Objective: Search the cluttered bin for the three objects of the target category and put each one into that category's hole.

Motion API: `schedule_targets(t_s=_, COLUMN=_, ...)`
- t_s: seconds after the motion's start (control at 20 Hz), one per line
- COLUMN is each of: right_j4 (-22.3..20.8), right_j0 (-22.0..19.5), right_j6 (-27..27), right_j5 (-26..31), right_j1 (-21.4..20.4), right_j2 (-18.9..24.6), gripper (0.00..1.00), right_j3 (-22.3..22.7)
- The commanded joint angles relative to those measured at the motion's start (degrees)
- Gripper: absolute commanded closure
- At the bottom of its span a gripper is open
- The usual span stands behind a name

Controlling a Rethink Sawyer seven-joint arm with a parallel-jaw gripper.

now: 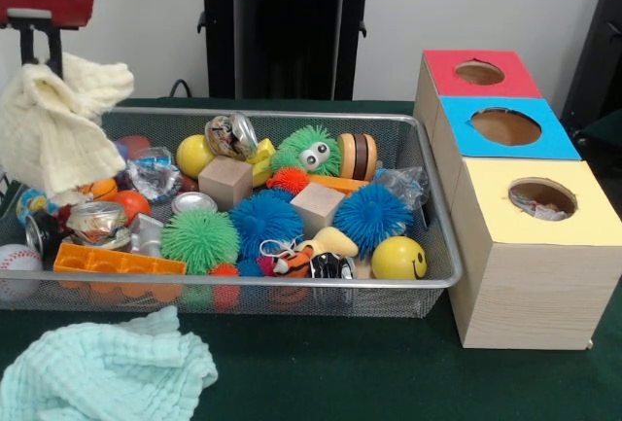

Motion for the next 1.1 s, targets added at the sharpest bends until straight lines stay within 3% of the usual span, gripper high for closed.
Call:
schedule_targets(t_s=0.05, right_j4=-3.0, right_j0=0.0, right_j6=-11.7, right_j5=4.3, right_j1=-1.3, right_j2=6.0, gripper=1.00, right_j3=-1.0)
schedule_targets(t_s=0.1, right_j4=-3.1, right_j0=-0.2, right_j6=-11.5, right_j5=4.2, right_j1=-1.3, right_j2=6.3, gripper=1.00, right_j3=-0.8)
schedule_targets(t_s=0.15, right_j4=-3.3, right_j0=-0.4, right_j6=-11.3, right_j5=4.1, right_j1=-1.3, right_j2=6.7, gripper=0.00, right_j3=-0.6)
schedule_targets(t_s=0.35, right_j4=-2.6, right_j0=-0.8, right_j6=-10.4, right_j5=3.4, right_j1=-1.2, right_j2=7.3, gripper=0.00, right_j3=0.0)
schedule_targets(t_s=0.4, right_j4=-2.3, right_j0=-2.1, right_j6=-11.6, right_j5=1.2, right_j1=-1.3, right_j2=9.7, gripper=0.00, right_j3=1.0)
schedule_targets(t_s=0.8, right_j4=-0.8, right_j0=-0.1, right_j6=-7.4, right_j5=6.2, right_j1=-3.7, right_j2=8.4, gripper=0.00, right_j3=1.4)
schedule_targets(t_s=1.0, right_j4=3.7, right_j0=2.5, right_j6=-0.6, right_j5=13.6, right_j1=-5.6, right_j2=4.9, gripper=0.00, right_j3=5.3)
schedule_targets(t_s=1.1, right_j4=8.0, right_j0=2.9, right_j6=3.1, right_j5=16.8, right_j1=-6.2, right_j2=4.2, gripper=0.00, right_j3=8.7)
